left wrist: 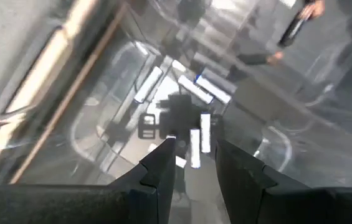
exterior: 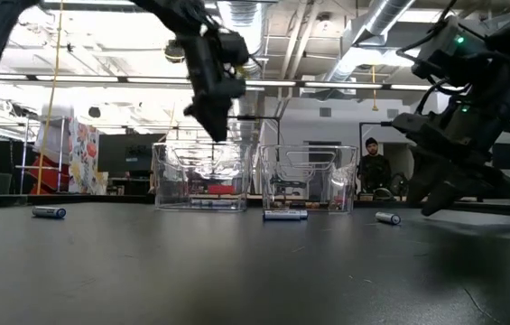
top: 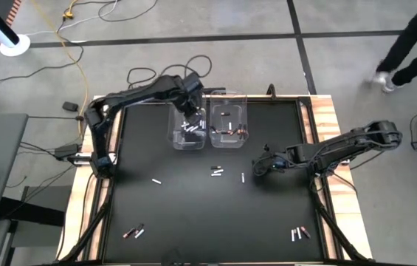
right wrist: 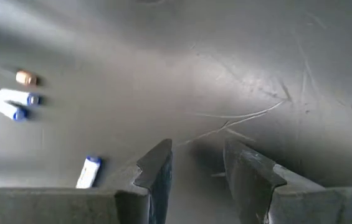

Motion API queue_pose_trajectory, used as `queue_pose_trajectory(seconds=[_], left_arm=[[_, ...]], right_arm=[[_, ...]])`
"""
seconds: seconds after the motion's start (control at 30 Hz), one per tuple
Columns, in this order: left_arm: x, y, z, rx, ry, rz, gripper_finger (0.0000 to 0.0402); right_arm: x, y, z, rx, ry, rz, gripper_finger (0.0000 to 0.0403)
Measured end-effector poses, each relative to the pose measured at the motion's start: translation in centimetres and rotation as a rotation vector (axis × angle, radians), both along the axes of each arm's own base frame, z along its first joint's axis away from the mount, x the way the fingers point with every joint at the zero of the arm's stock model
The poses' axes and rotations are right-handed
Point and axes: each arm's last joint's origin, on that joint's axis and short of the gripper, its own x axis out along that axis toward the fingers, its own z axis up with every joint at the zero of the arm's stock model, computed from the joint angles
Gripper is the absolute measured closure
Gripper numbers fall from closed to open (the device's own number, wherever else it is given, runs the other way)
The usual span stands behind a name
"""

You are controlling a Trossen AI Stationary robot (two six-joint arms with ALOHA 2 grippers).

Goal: Sort batteries
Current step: Put the white battery into the left transparent bin

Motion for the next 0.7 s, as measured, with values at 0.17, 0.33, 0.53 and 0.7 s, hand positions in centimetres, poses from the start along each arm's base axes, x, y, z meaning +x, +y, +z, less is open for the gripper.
queue_pose_trajectory(seconds=[0.17, 0.33, 0.53, 0.7], left_arm=[[-2.2, -2.0, 3.7, 0.011, -0.025, 0.002, 0.0295], [-4.7, -4.3, 5.8, -0.012, 0.051, -0.006, 0.0295], [-7.0, -6.8, 6.7, -0.095, 0.192, 0.018, 0.0295], [-7.7, -8.2, 6.7, -0.116, 0.299, 0.085, 0.0295]], right_arm=[[-0.1, 0.8, 0.0, -0.031, 0.017, 0.093, 0.0239], [-0.1, 1.6, 0.0, -0.060, 0.033, 0.179, 0.0239], [-0.2, 1.8, -0.1, -0.078, 0.048, 0.215, 0.0239], [-0.2, 1.8, -0.1, -0.098, 0.057, 0.247, 0.0239]])
